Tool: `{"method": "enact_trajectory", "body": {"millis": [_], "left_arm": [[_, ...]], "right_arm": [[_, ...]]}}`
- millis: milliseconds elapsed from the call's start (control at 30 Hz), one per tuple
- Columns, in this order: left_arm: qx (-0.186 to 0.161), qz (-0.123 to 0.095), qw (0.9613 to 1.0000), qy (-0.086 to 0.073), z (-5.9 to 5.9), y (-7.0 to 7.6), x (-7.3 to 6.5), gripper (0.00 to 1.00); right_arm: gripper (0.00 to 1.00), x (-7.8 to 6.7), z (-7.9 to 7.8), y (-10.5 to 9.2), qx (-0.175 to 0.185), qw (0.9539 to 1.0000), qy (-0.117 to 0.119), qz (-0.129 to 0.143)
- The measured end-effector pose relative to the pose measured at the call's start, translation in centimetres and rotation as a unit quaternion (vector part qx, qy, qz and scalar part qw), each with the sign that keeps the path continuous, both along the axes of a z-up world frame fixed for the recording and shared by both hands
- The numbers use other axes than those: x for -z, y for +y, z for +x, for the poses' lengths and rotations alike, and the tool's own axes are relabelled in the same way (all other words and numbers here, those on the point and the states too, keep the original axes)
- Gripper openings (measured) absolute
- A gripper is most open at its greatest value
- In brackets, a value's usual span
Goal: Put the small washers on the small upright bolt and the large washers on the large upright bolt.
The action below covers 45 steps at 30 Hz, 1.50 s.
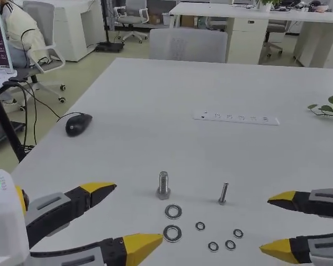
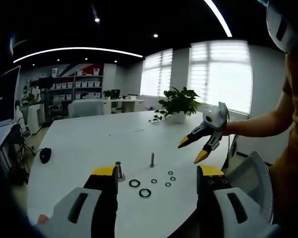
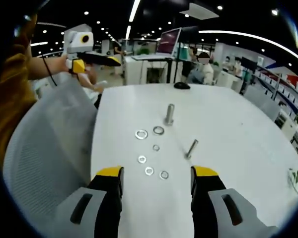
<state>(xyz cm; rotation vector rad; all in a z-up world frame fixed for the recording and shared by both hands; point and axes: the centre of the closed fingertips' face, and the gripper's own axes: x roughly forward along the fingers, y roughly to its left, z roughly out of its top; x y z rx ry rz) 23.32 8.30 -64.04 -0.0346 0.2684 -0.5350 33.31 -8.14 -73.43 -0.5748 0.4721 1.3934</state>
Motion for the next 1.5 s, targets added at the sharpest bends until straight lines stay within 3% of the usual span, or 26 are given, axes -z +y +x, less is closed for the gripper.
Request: {"method": "enact_trajectory", "body": {"millis": [233,433,600,767,900,1000,1233,1500], "left_arm": [[-0.008,0.001,1.0,0.004,-0.1,0.4,0.5,0.64],[-0.015,0.003,0.9999,0.007,-0.3,0.8,0.6,0.64],[-0.014,0.005,0.9999,0.008,-0.2,0.8,0.6,0.64],[-0.012,0.004,0.9999,0.007,-0.1,0.4,0.6,0.64],[-0.011,0.005,0.9999,0.008,0.0,0.4,0.7,0.64],[-0.01,0.006,0.9999,0.008,0.0,0.5,0.8,0.63],[-0.013,0.0,0.9999,0.007,0.0,0.4,0.8,0.63],[-0.021,-0.005,0.9997,0.009,-0.3,0.7,1.1,0.63]], "right_arm": [[0.54,2.1,0.2,0.8,-0.038,0.998,0.006,-0.05],[0.51,3.8,0.2,1.0,-0.08,0.9921,0.0,-0.097],[0.5,4.8,1.1,1.2,-0.1,0.9872,-0.005,-0.124],[0.49,5.6,1.5,1.2,-0.133,0.9777,-0.011,-0.162],[0.47,5.8,1.8,1.6,-0.149,0.9727,-0.013,-0.177],[0.44,6.3,1.9,1.7,-0.168,0.9653,-0.018,-0.199],[0.39,7.5,1.7,2.0,-0.196,0.9529,-0.012,-0.231],[0.36,8.3,1.7,1.8,-0.211,0.9448,-0.014,-0.25]]}}
